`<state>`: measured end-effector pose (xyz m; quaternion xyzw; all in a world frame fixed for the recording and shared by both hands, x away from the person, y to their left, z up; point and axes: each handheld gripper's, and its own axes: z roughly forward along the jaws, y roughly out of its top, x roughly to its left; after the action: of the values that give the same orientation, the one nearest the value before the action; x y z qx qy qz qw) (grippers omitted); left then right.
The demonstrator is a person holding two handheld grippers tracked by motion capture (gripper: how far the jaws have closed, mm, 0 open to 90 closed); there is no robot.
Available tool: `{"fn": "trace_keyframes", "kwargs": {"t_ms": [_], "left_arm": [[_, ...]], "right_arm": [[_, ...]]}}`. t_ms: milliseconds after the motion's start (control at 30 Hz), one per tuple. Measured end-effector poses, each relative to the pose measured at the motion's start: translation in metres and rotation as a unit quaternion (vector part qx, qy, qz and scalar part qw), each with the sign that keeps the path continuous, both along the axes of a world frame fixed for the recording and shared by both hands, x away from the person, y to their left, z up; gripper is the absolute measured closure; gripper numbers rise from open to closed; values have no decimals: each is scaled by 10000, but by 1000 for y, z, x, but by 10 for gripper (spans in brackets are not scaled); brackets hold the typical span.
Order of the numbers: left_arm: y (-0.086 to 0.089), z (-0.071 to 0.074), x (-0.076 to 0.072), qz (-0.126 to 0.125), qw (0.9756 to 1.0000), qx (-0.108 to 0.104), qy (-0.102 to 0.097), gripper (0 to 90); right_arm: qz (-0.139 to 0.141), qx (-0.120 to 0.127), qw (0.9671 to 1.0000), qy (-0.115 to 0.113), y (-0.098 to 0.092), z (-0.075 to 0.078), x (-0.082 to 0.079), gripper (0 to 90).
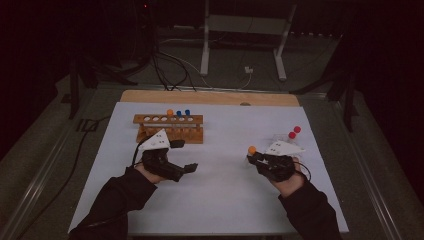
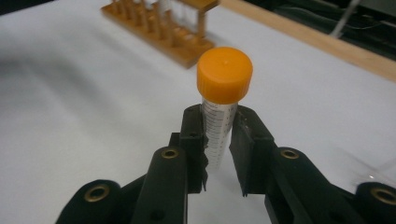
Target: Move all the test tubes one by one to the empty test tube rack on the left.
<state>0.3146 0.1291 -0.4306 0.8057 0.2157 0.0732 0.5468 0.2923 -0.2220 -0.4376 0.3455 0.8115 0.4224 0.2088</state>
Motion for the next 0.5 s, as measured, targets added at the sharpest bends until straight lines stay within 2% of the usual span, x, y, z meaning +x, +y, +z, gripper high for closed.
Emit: {"fn": "trace_keyframes", "kwargs": {"t_ms": [267,500], "left_arm": [[-31,2,1,-436,9990,-4,-81,169],[-57,0,3,-605,9980,-12,-154,290]], "right_arm": [[453,-90,9987,223,30,-11,-3,747],[650,-83,9975,263,42,-12,-6,747]]}}
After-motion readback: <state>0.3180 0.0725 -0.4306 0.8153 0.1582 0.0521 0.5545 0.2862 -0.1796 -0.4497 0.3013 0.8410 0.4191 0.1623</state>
